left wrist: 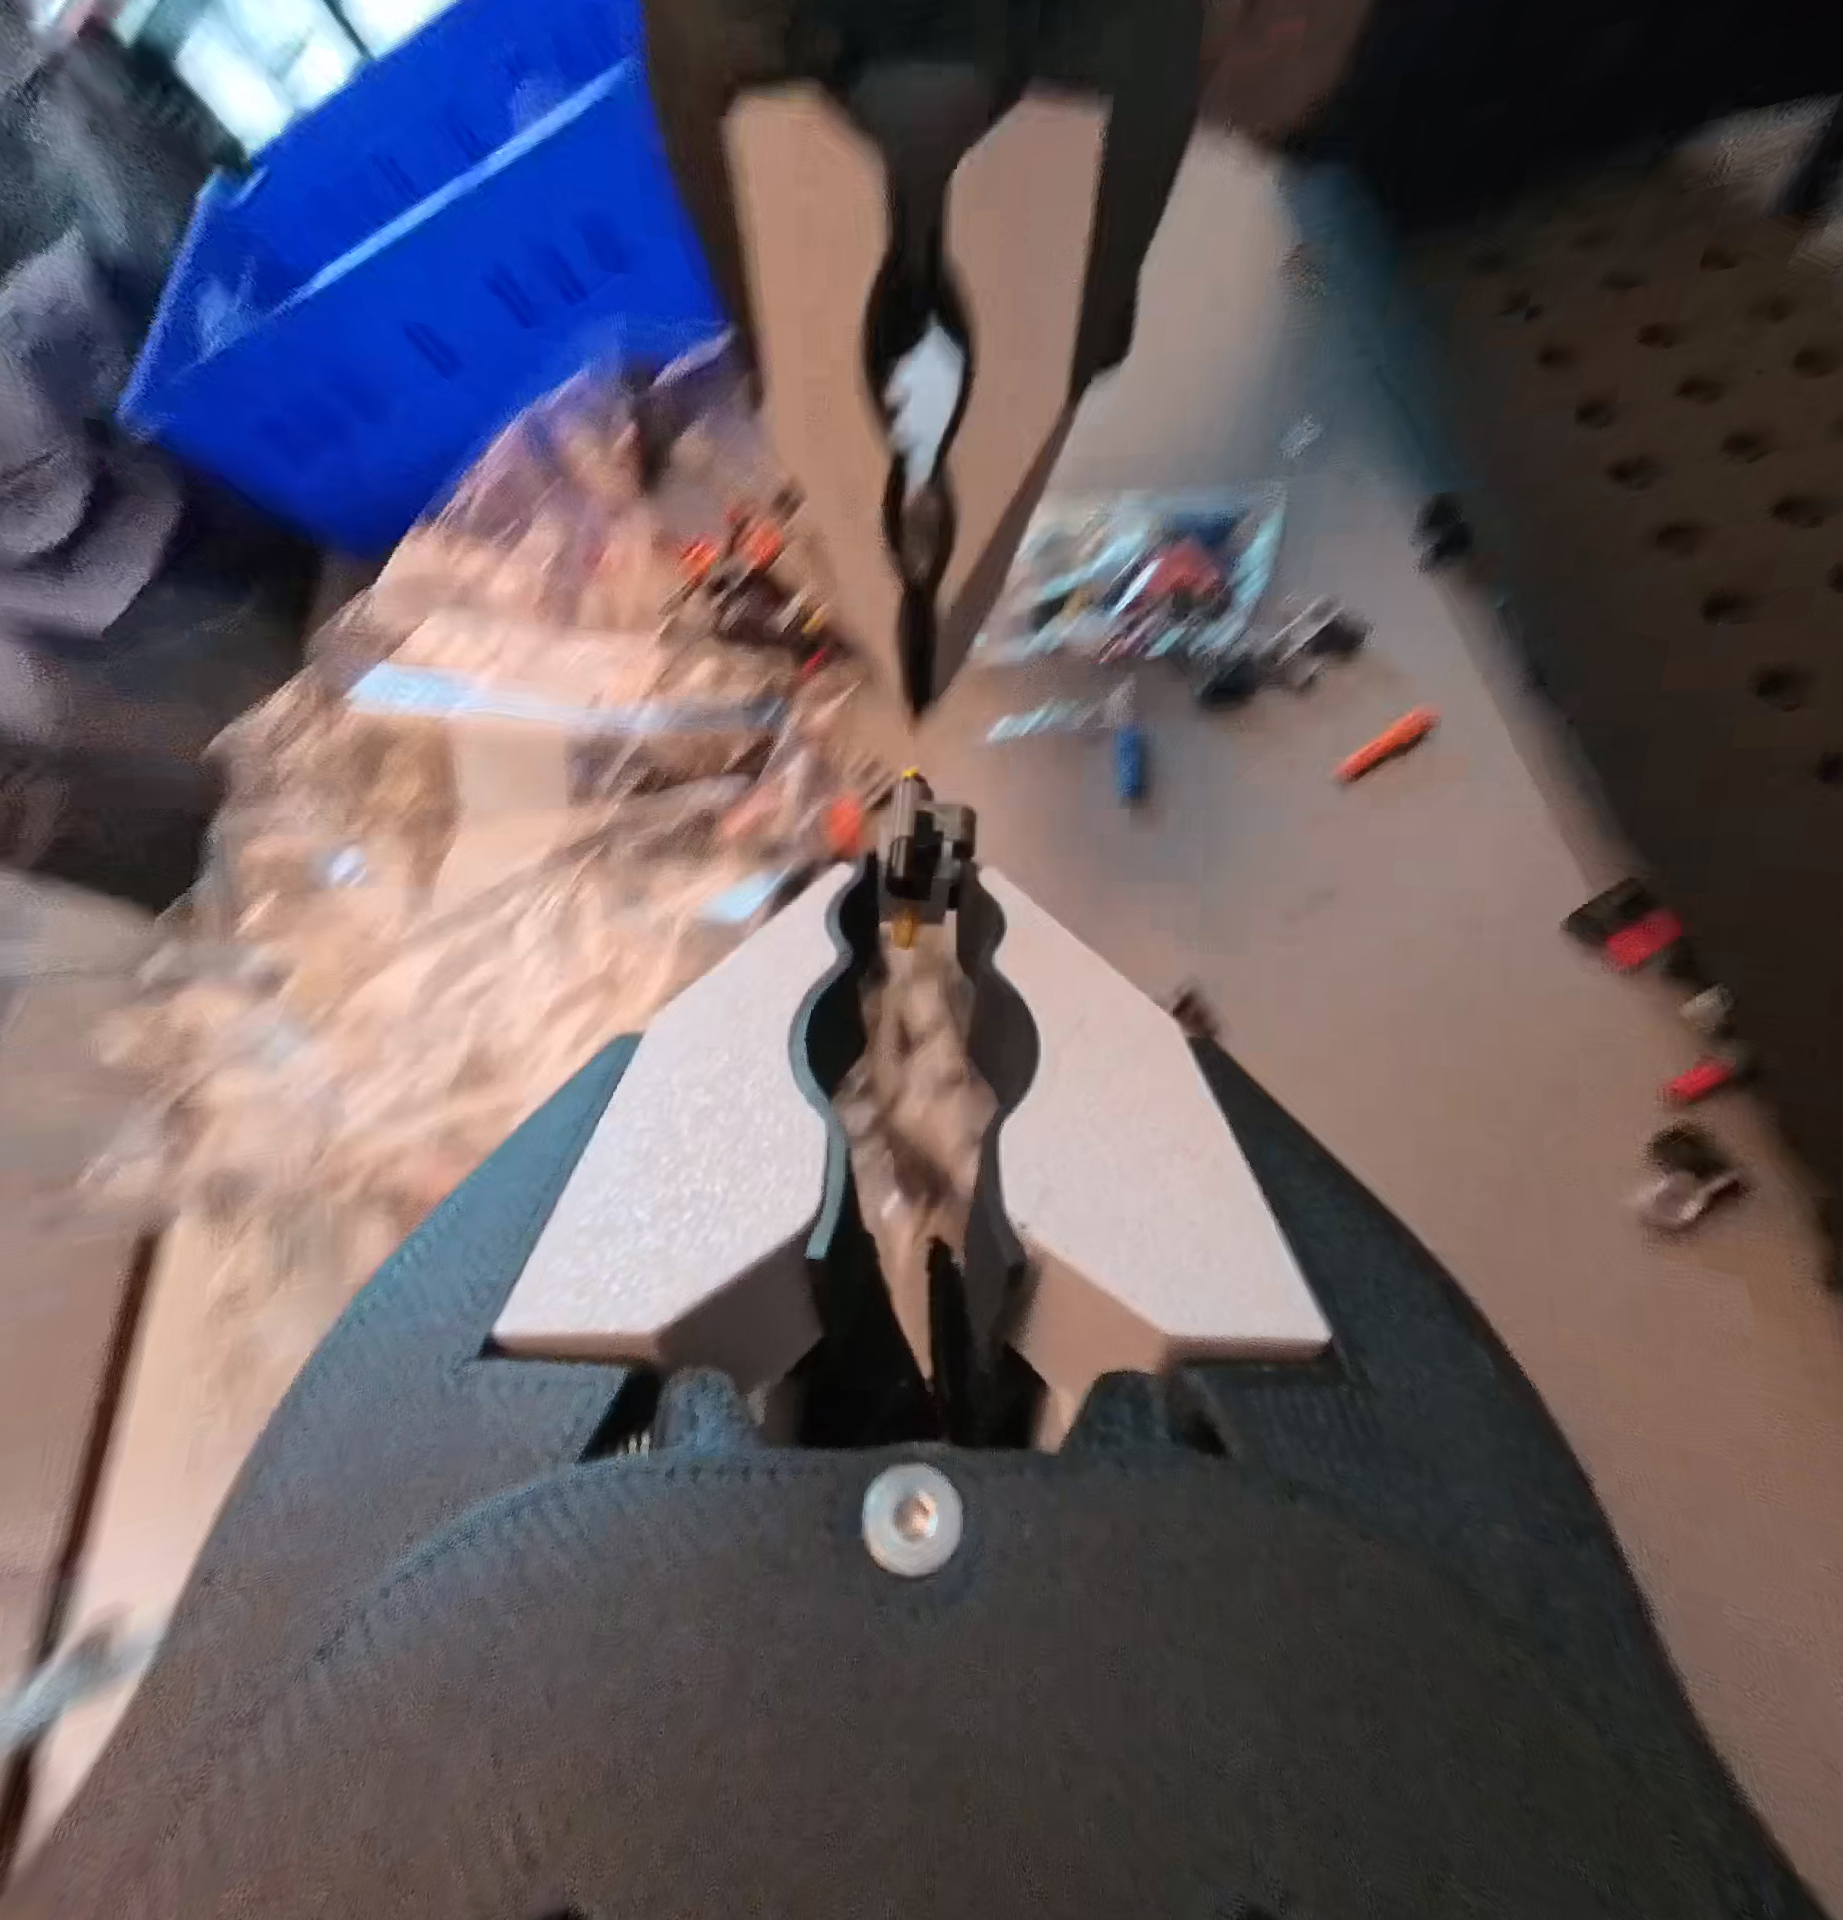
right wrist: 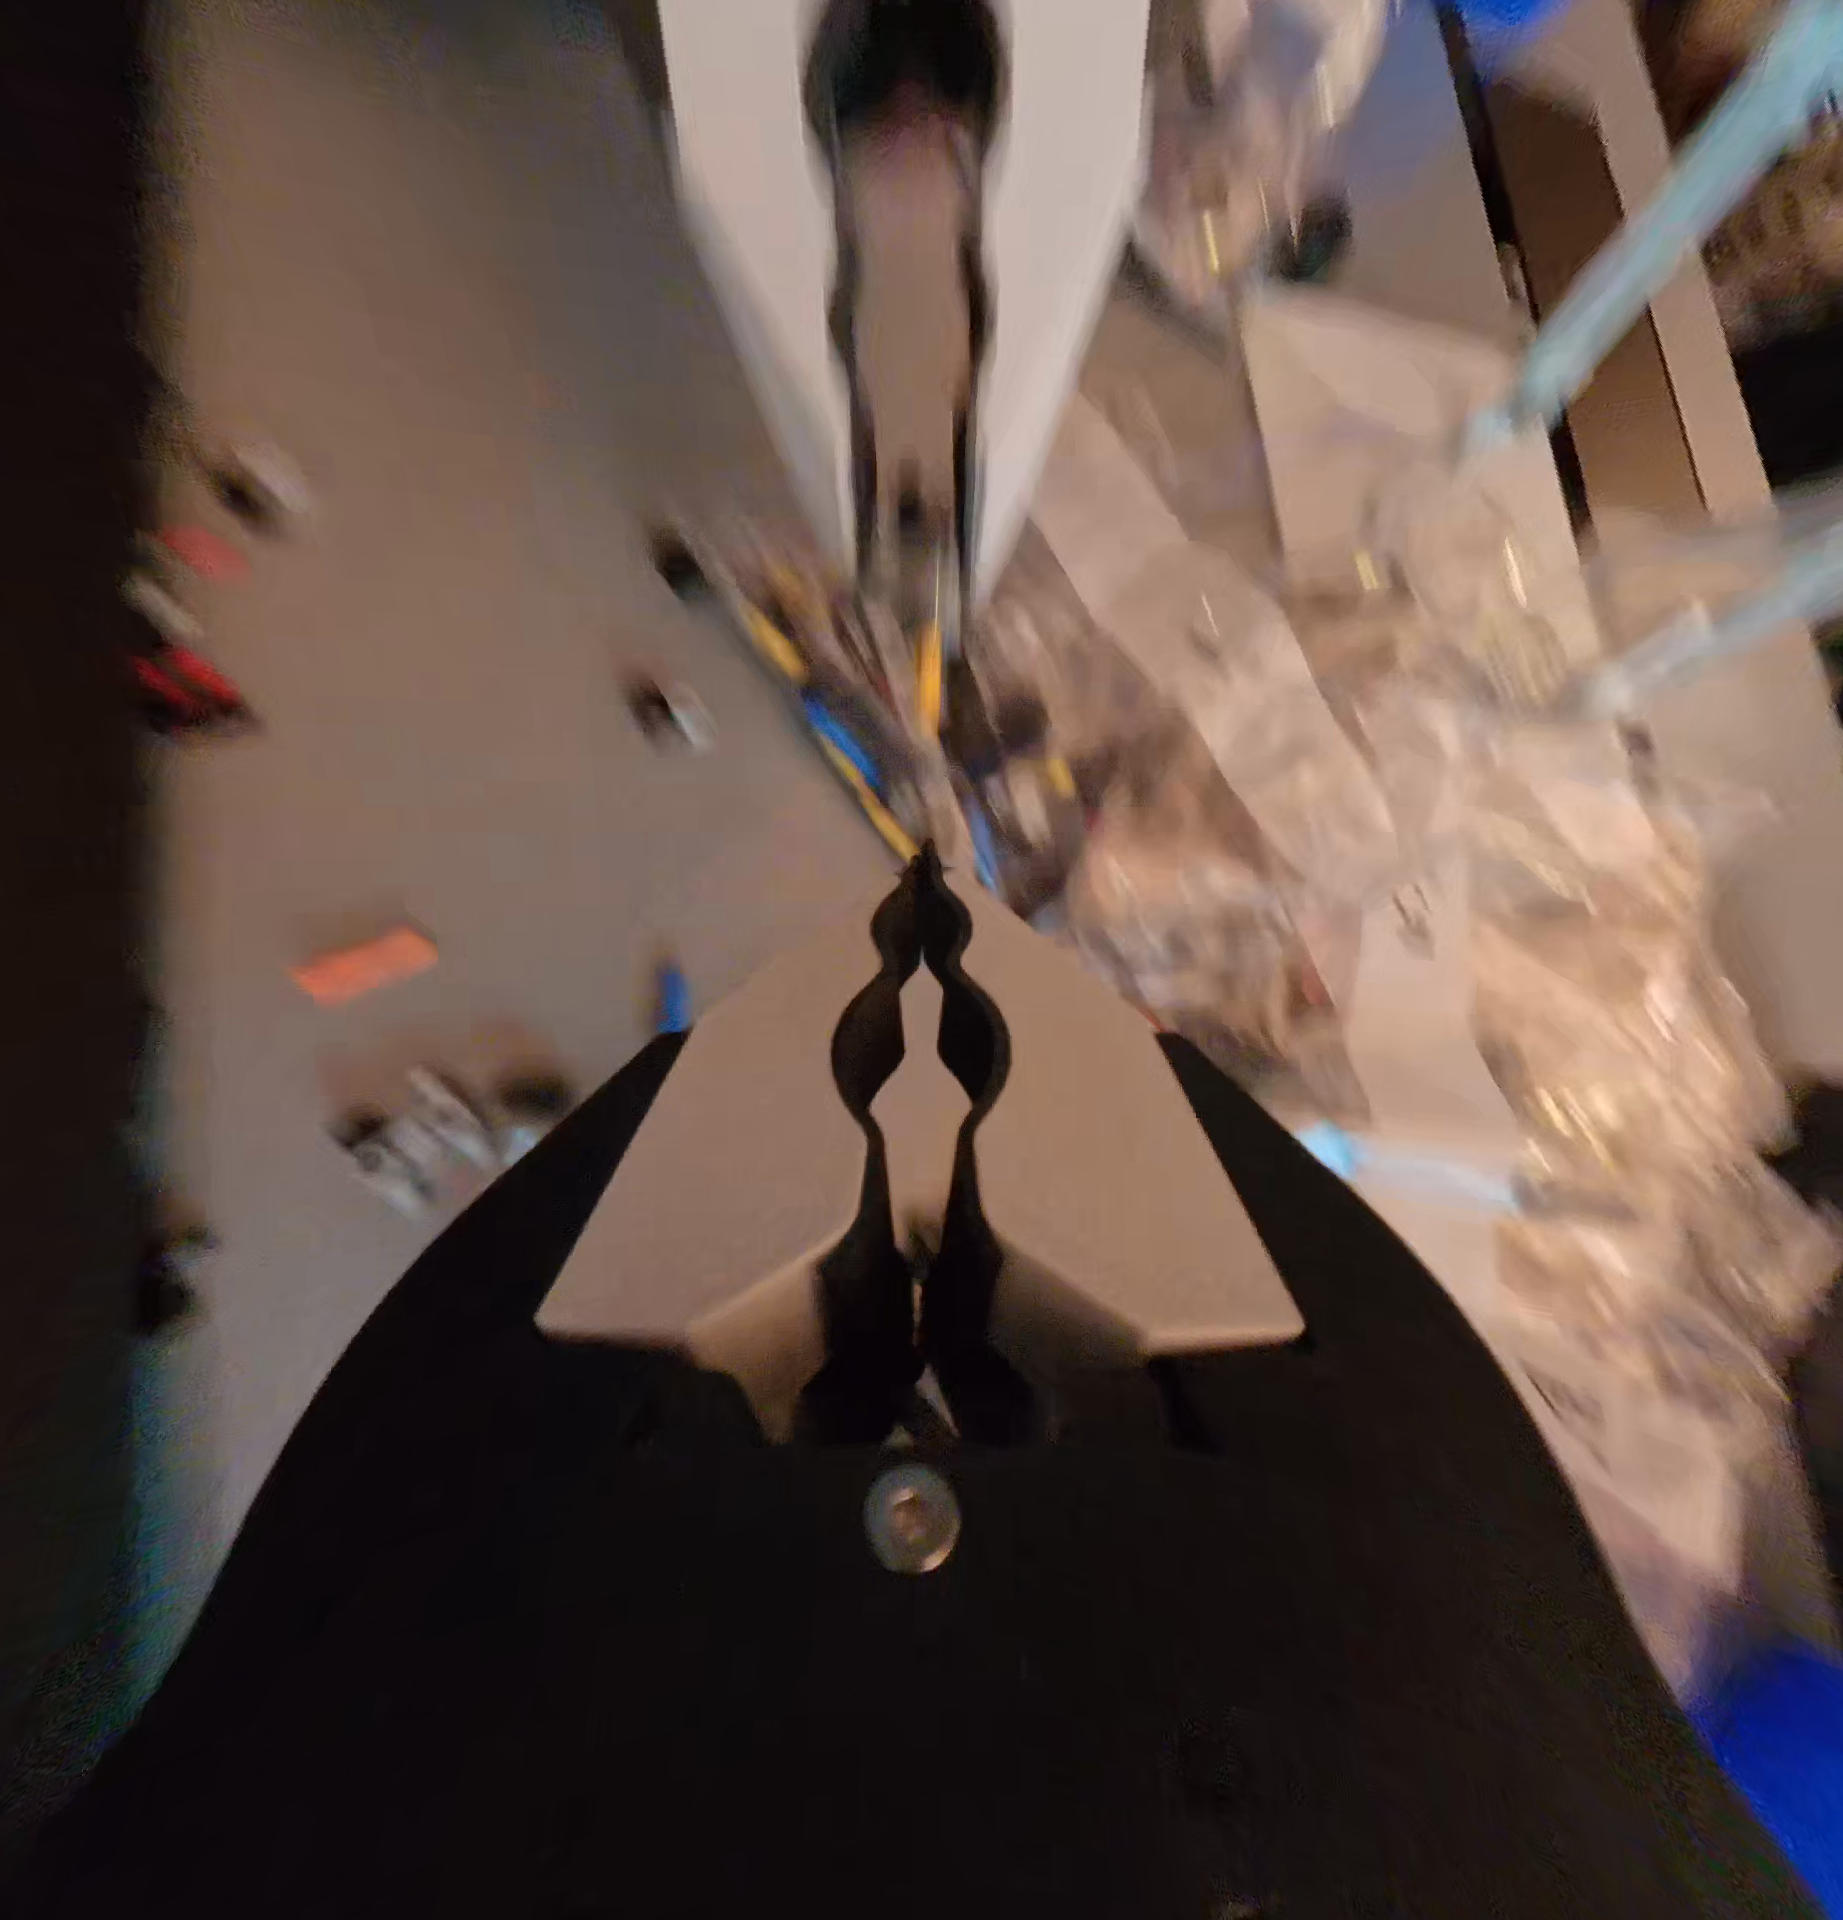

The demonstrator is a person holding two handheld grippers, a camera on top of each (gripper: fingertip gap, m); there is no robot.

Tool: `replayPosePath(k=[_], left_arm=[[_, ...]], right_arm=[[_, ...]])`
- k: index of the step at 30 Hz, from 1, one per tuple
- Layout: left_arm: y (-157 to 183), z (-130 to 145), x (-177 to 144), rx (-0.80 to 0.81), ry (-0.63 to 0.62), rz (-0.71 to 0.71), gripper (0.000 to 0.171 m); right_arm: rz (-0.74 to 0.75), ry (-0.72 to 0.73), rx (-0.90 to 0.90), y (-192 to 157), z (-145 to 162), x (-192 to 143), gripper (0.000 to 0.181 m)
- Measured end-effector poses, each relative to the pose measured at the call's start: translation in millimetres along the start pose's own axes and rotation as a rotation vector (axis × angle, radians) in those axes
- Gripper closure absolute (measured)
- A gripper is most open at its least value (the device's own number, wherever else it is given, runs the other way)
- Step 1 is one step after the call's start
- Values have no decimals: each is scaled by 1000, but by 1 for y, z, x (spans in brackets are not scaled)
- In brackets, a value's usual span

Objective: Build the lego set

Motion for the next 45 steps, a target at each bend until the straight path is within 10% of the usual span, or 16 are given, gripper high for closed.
replayPosePath(k=[4,20,45], left_arm=[[-25,-3,-43,-126,167,-82,159],[8,-5,16,-207,159,130,157],[-1,-10,18,-202,184,59,161]], right_arm=[[-77,74,93,4,3,-8,181],[-99,95,57,-13,-12,17,164],[-213,174,239,-6,-16,7,179]])
Point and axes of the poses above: each gripper's, where its closed fingertips meet, x out along the fingers, z out of its underside, y = z × x across the jaws, the point moved 1 cm from there along -x, back along the fingers, and after that the axes turned 10 degrees about x, right-handed, at the moved point
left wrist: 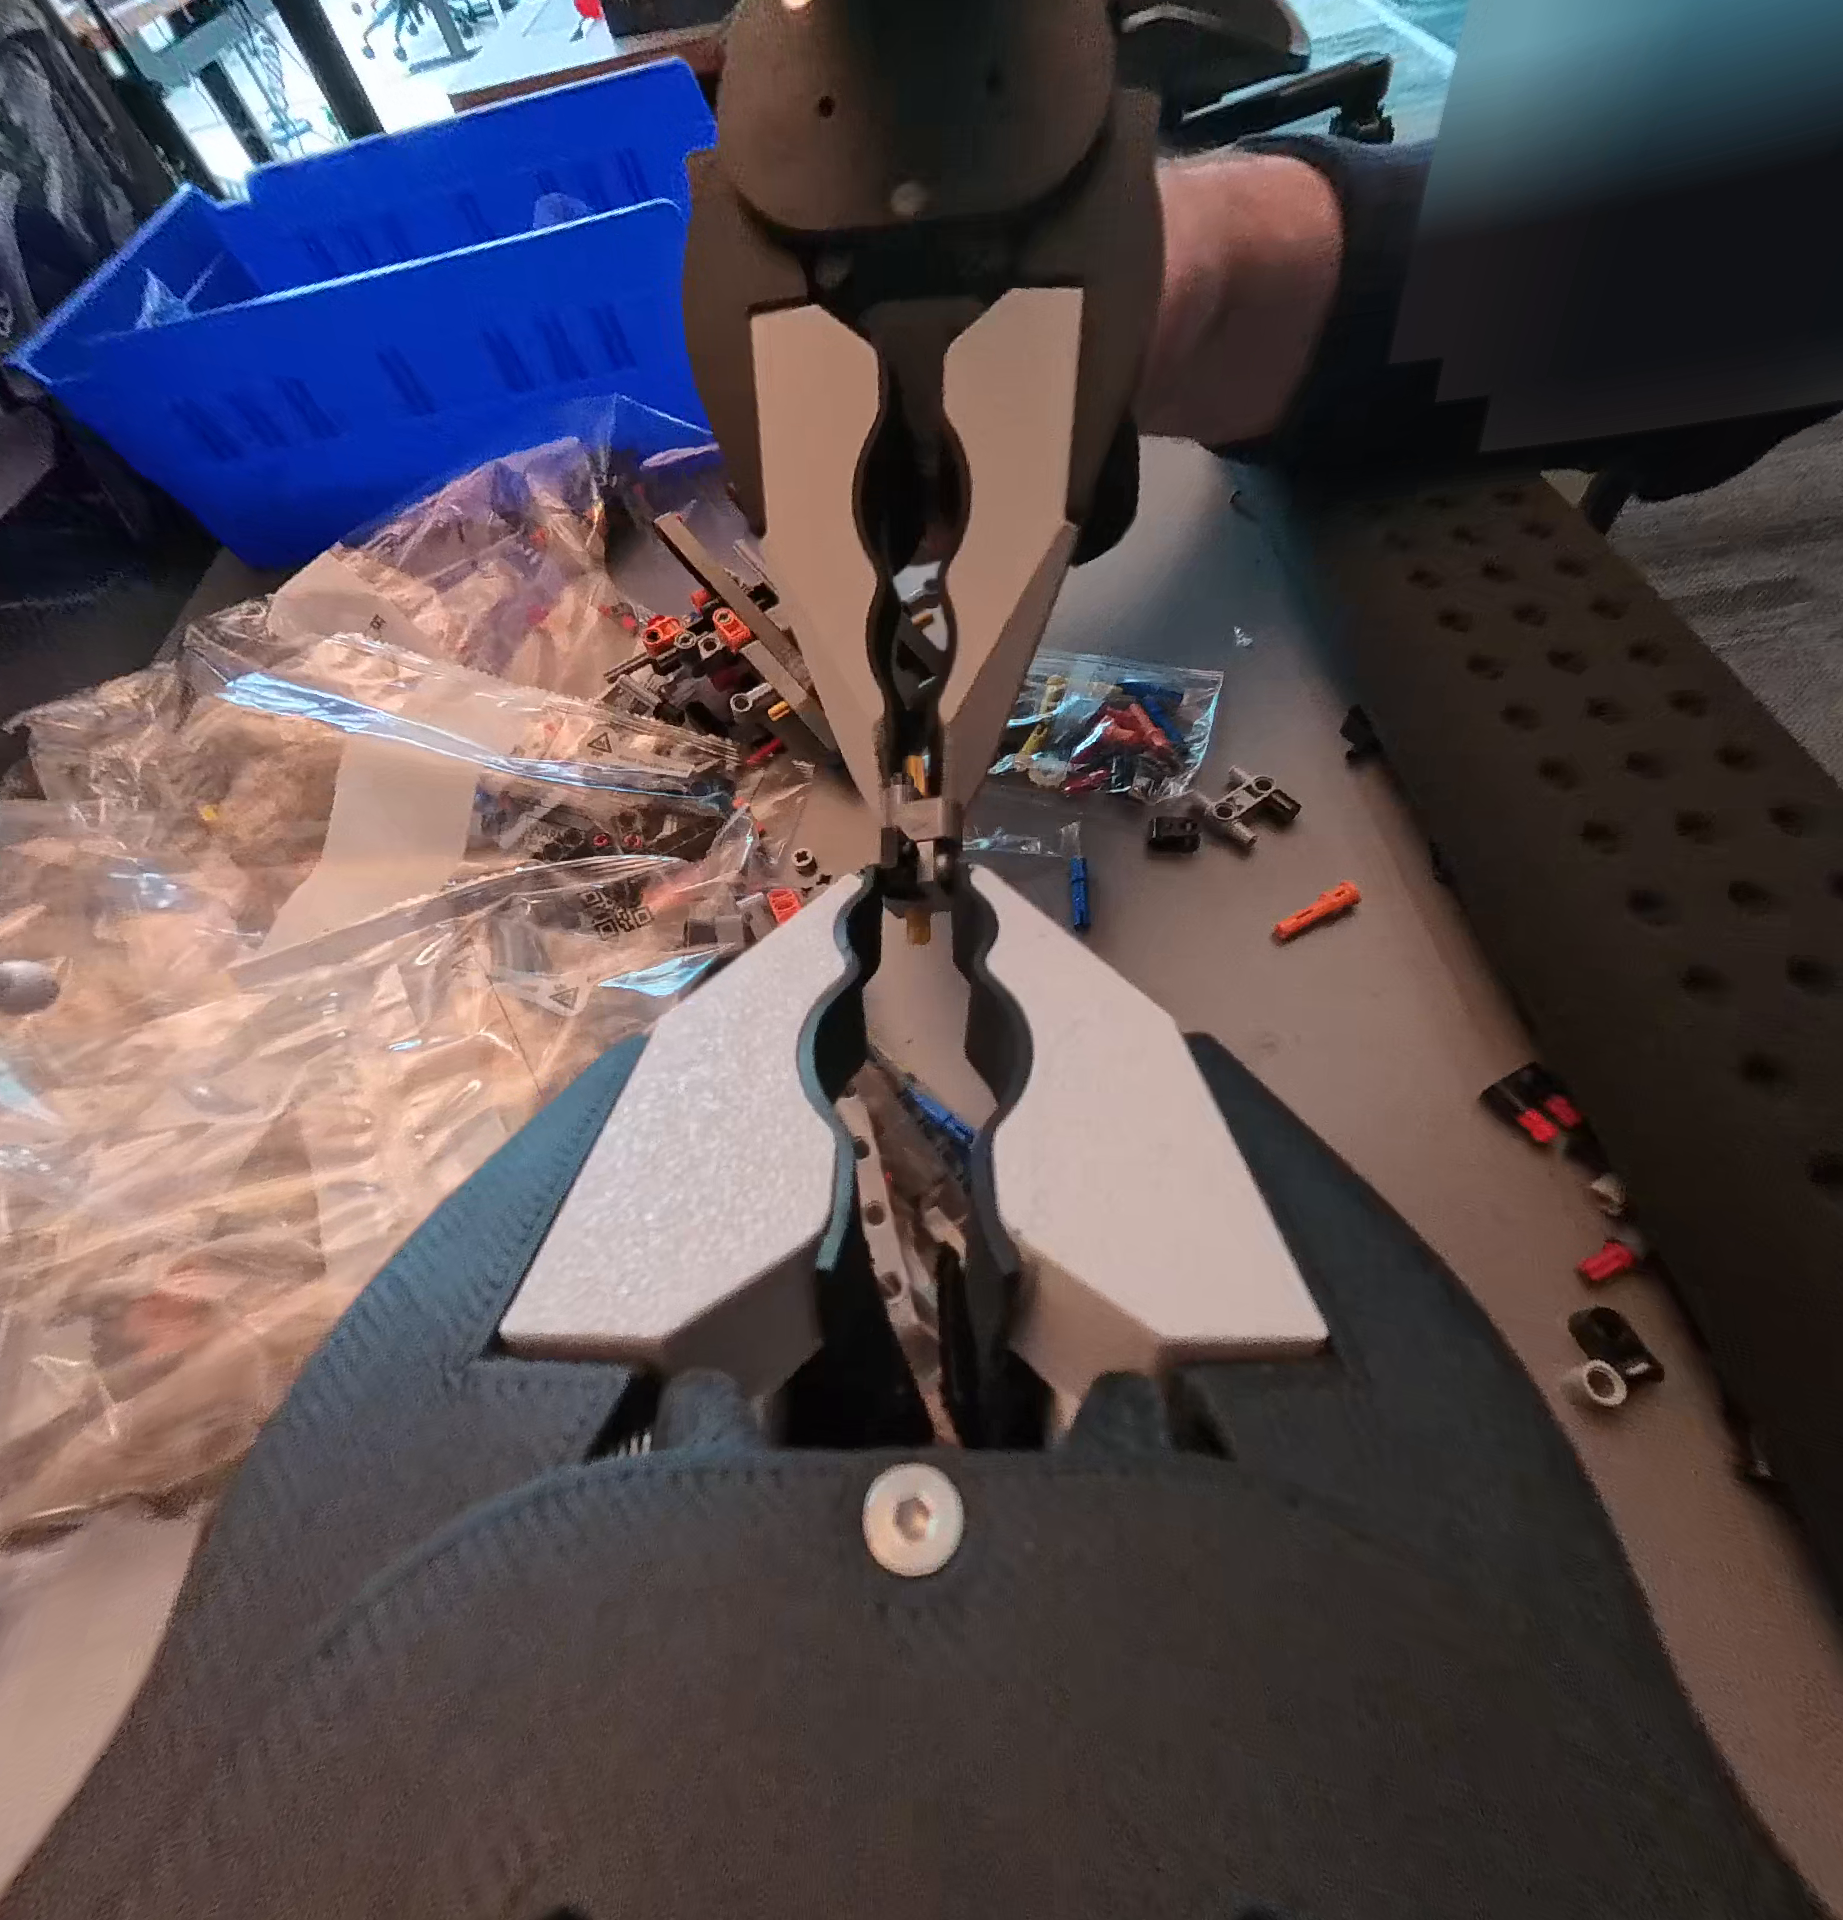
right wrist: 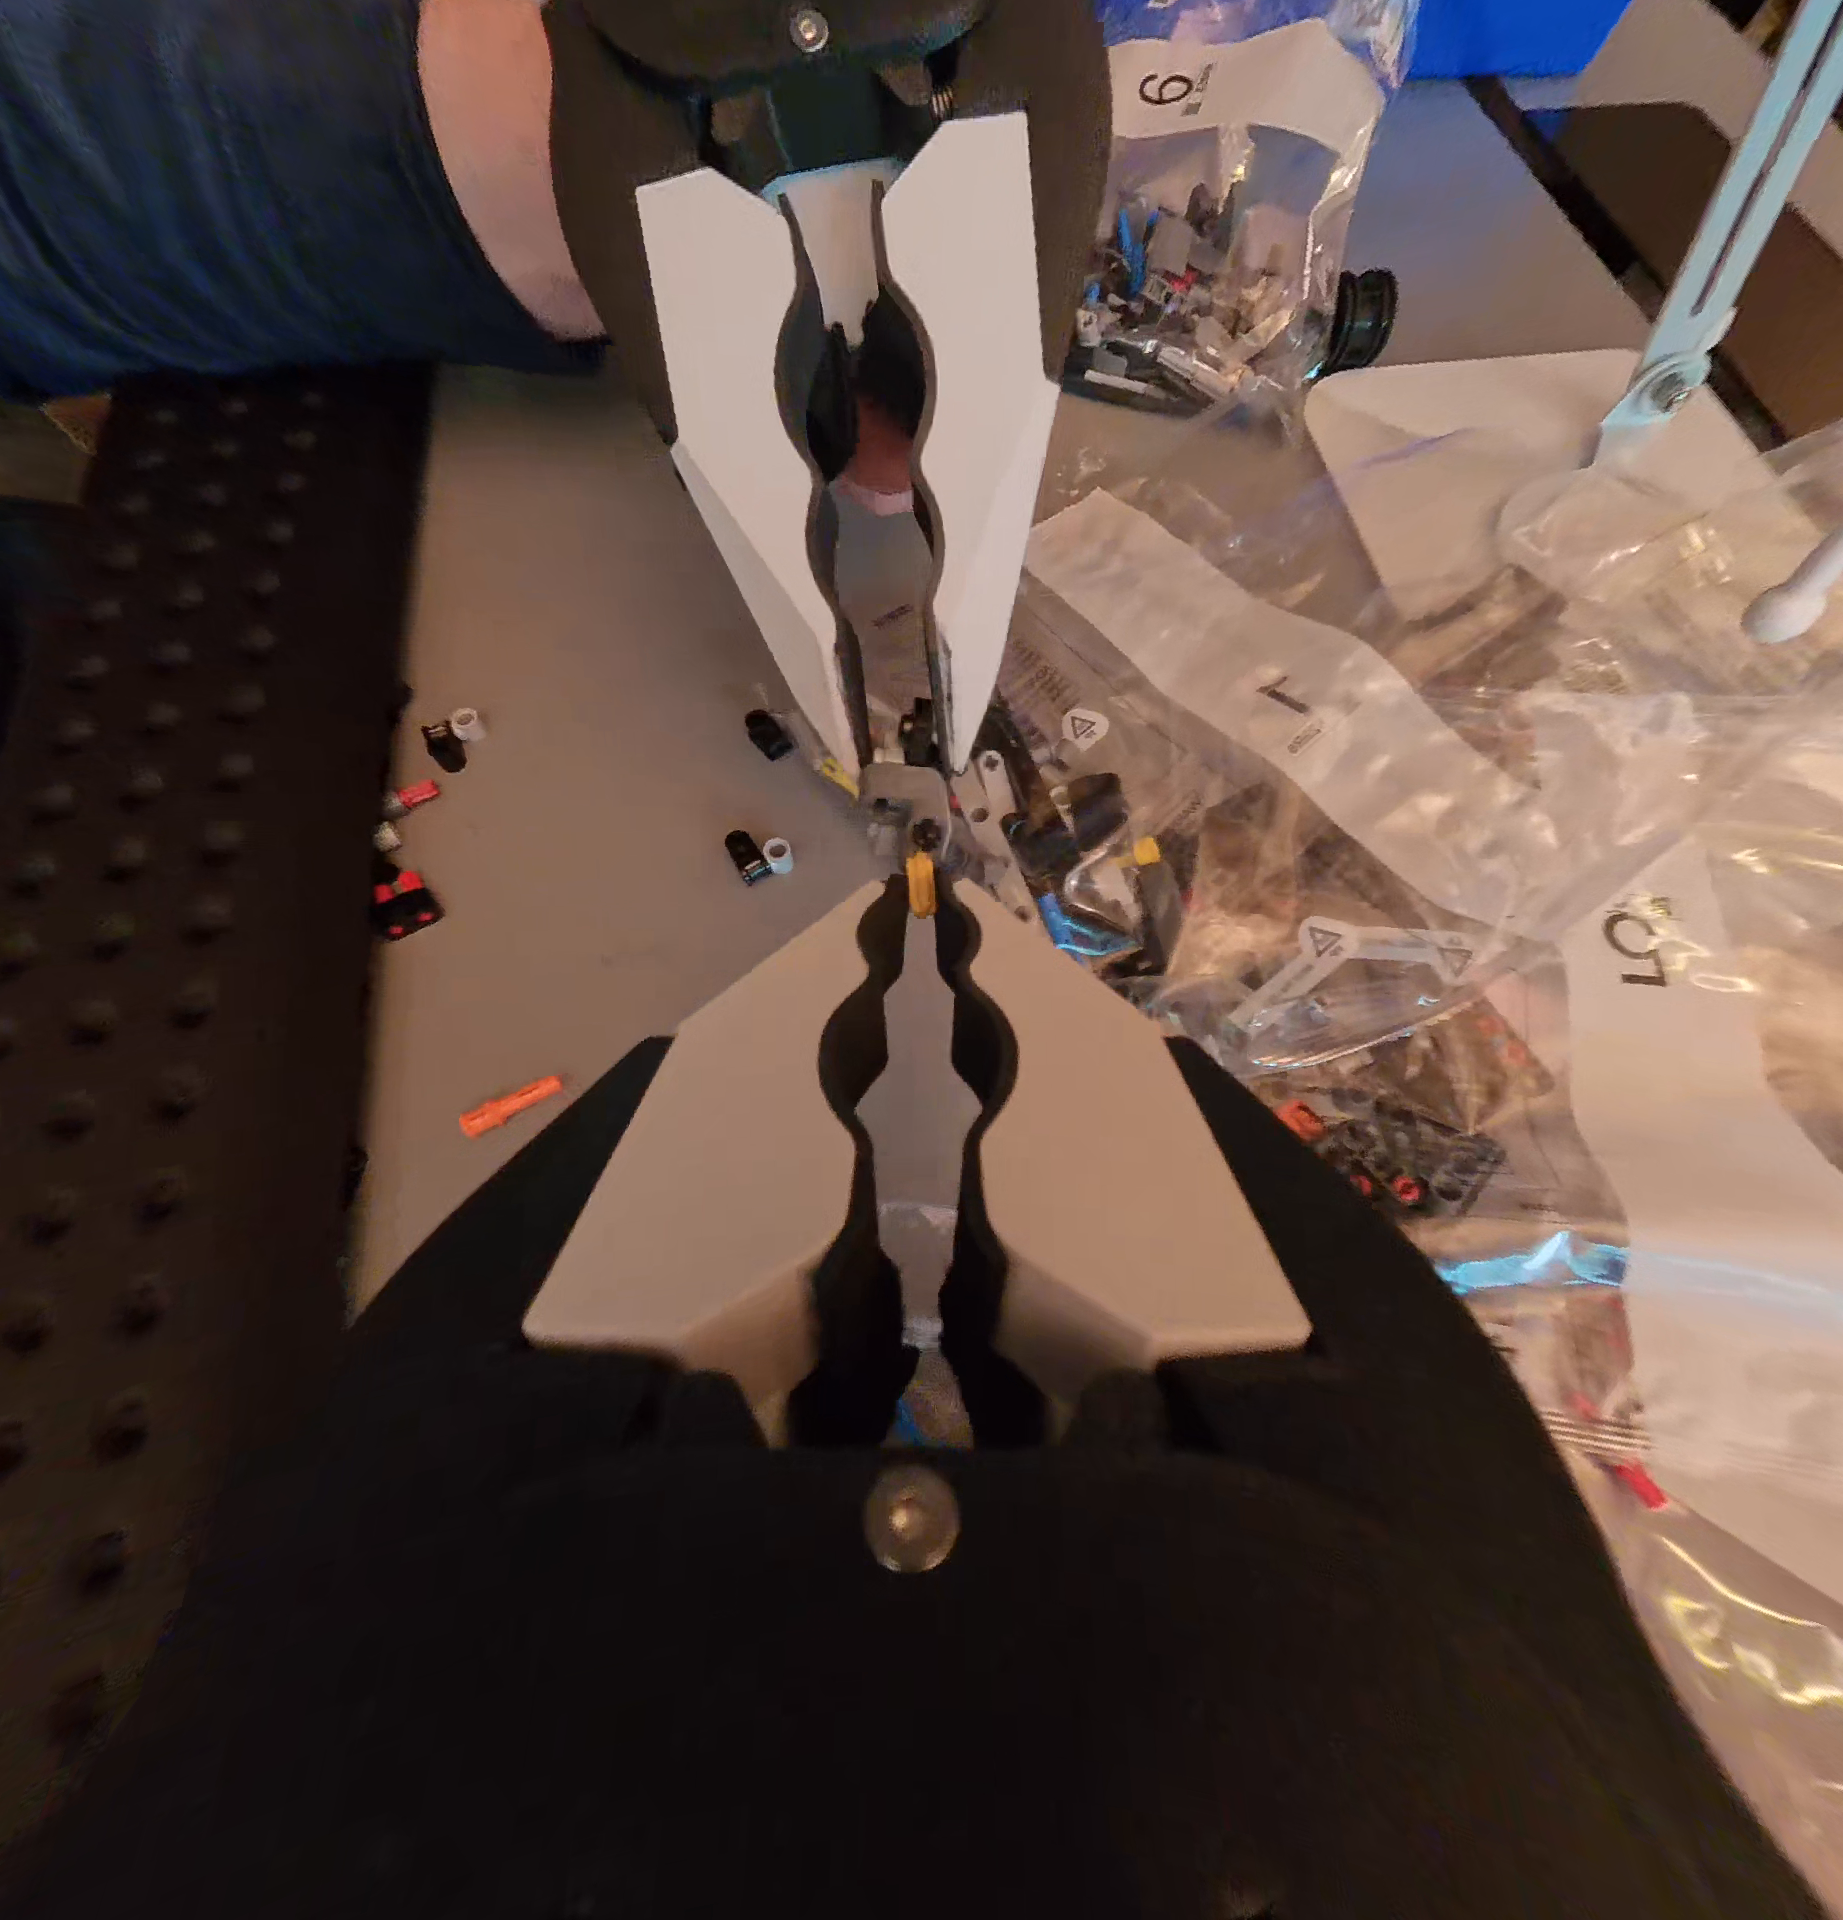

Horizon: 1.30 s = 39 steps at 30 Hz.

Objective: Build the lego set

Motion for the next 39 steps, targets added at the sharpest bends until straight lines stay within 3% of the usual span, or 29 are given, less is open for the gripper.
replayPosePath(k=[6,12,18,31,35,39], left_arm=[[-3,3,5,-121,15,29,161],[-4,8,7,-238,5,74,161],[2,13,8,-303,-32,132,161],[9,13,7,-397,-23,210,161],[0,14,10,-320,-45,119,148],[-7,14,11,-127,-90,-5,139]], right_arm=[[237,-47,-264,8,-3,3,151],[422,-139,-561,7,-2,6,165],[472,-221,-668,5,4,11,167],[389,-224,-620,1,12,15,169],[348,-199,-488,8,14,12,169],[281,-135,-341,12,10,5,169]])
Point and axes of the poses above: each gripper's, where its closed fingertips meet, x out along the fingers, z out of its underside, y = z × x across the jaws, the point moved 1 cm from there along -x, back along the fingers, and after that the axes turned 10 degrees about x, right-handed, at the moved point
